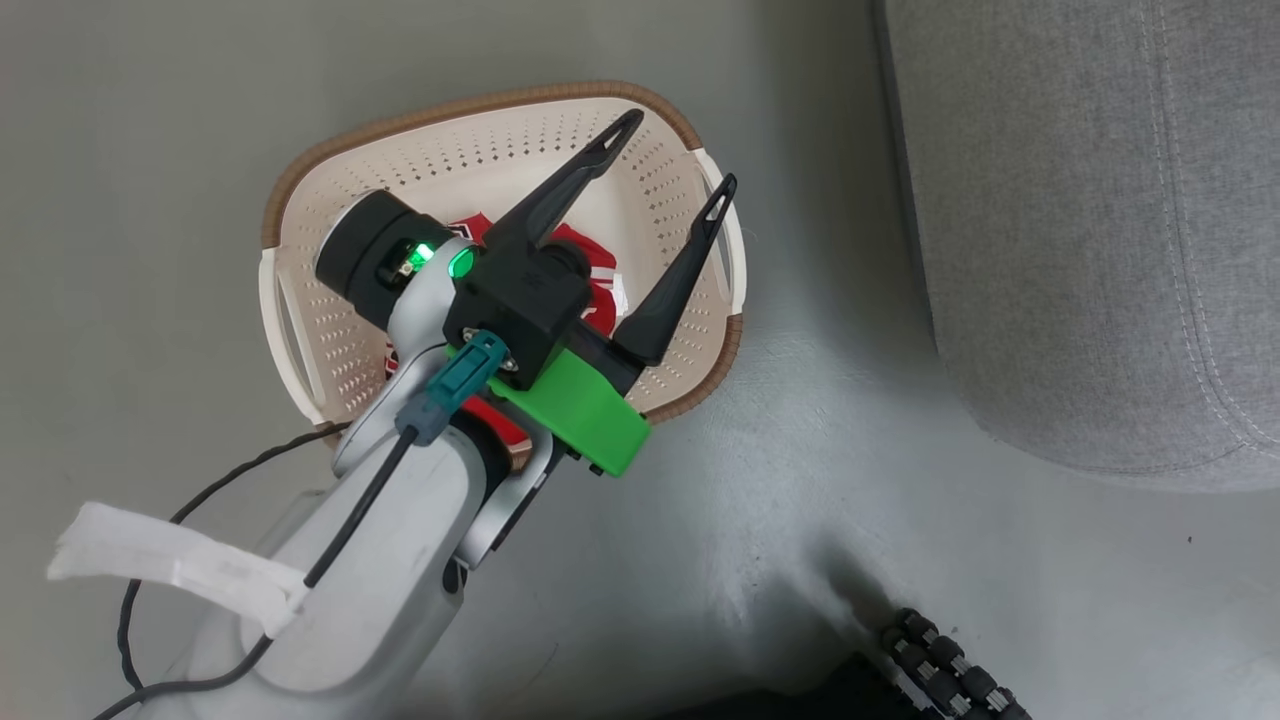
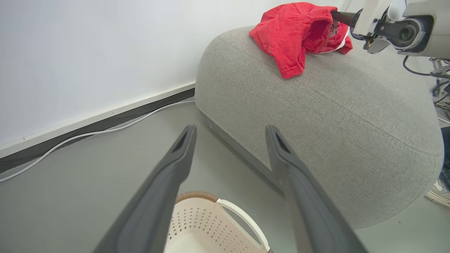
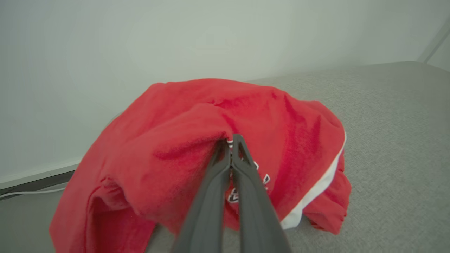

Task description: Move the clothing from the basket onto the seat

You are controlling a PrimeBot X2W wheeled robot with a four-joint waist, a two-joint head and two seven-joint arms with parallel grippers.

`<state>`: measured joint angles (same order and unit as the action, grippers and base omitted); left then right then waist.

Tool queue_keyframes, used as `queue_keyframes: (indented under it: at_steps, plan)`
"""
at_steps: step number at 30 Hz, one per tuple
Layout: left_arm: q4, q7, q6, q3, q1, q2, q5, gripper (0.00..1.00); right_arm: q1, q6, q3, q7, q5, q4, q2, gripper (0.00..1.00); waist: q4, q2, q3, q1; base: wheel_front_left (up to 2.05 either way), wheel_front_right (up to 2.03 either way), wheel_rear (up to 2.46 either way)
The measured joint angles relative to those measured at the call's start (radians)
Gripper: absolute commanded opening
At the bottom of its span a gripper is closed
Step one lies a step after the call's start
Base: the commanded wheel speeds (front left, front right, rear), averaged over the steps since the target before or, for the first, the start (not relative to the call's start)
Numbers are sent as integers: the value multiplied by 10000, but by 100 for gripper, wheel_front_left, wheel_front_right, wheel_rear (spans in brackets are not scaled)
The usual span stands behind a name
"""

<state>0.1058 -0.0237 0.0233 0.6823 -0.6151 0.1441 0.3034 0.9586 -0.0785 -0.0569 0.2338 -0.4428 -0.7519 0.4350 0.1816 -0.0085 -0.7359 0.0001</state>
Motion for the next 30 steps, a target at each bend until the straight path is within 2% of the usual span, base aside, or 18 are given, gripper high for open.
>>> queue_keyframes:
  at_steps: [1,2,3,18,26,30]
  plan:
    - [-21,61,0,0,0,-4,13,100,-30,31,2,33,2,-15,-13,47,16,0,26,0,0,0,0]
    - [-54,86,0,-6,1,-4,15,100,-60,79,4,65,2,-44,-17,62,31,0,56,0,0,0,0]
    - [-84,104,0,-15,1,-4,17,100,-91,109,0,79,2,-90,-17,100,48,0,86,0,0,0,0]
    - [-1377,1338,46,-426,539,-52,640,100,-1348,800,-662,180,479,-199,-353,100,173,0,1210,-1,0,0,0]
    - [-1929,1923,40,-767,848,-127,1005,100,-1534,901,-767,182,892,619,-403,100,79,0,2089,-1,0,0,0]
    - [-2357,2297,-58,-1076,1299,-209,1160,100,-2222,1007,-1014,205,1011,884,-798,100,-98,0,2752,-1,0,0,0]
